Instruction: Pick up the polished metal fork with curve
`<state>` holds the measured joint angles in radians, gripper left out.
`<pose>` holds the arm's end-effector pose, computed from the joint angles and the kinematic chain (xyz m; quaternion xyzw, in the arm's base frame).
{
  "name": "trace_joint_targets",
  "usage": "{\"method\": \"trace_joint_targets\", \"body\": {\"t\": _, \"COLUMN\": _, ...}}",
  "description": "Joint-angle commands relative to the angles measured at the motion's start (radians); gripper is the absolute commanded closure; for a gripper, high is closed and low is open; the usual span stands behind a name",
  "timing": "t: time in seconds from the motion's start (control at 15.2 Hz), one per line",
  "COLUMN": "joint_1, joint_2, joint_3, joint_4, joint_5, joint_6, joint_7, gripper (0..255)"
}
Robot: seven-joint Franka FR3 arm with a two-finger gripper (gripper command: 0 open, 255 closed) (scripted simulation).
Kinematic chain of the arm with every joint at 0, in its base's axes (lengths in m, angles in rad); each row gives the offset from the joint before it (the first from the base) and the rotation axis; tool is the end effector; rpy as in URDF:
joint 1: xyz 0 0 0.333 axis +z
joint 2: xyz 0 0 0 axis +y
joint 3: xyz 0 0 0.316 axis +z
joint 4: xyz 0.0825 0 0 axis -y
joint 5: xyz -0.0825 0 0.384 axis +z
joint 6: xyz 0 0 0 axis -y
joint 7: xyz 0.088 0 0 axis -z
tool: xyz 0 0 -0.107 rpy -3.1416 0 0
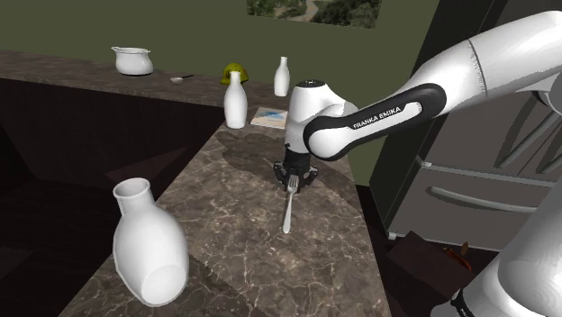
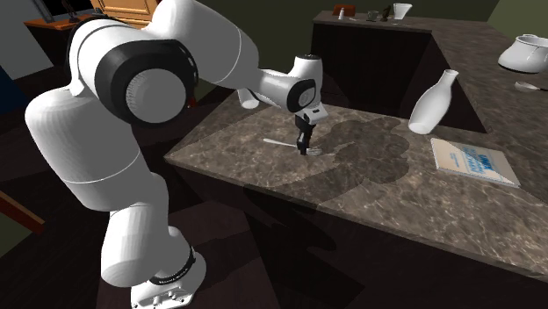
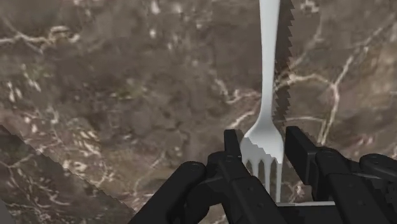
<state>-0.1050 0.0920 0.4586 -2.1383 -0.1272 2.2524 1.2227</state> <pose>0.5231 0.1867 0.3702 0.9219 -0.3859 0.0327 0.0092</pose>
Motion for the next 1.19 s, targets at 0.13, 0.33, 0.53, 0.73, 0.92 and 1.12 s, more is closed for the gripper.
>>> {"method": "trace_joint_targets", "body": {"t": 0.13, "joint_1": 0.002, "joint_2": 0.003, "joint_3": 0.003, "joint_4": 0.016, "joint_5": 0.006, "joint_6": -0.004, "joint_7": -0.003, "gripper": 255}}
{"method": "trace_joint_targets", "body": {"t": 0.33, "joint_1": 0.0, "joint_2": -0.019, "joint_3": 0.005, "joint_4": 0.035, "joint_5": 0.021, "joint_6": -0.041, "joint_7": -0.015, "gripper": 255}}
{"method": "trace_joint_targets", "body": {"t": 0.53, "joint_1": -0.001, "joint_2": -0.038, "joint_3": 0.006, "joint_4": 0.055, "joint_5": 0.035, "joint_6": -0.079, "joint_7": -0.025, "gripper": 255}}
{"method": "trace_joint_targets", "body": {"t": 0.73, "joint_1": -0.002, "joint_2": -0.056, "joint_3": 0.006, "joint_4": 0.078, "joint_5": 0.046, "joint_6": -0.117, "joint_7": -0.035, "gripper": 255}}
{"method": "trace_joint_targets", "body": {"t": 0.92, "joint_1": -0.003, "joint_2": -0.071, "joint_3": 0.006, "joint_4": 0.103, "joint_5": 0.056, "joint_6": -0.155, "joint_7": -0.043, "gripper": 255}}
{"method": "trace_joint_targets", "body": {"t": 1.12, "joint_1": -0.004, "joint_2": -0.077, "joint_3": 0.005, "joint_4": 0.113, "joint_5": 0.06, "joint_6": -0.17, "joint_7": -0.046, "gripper": 255}}
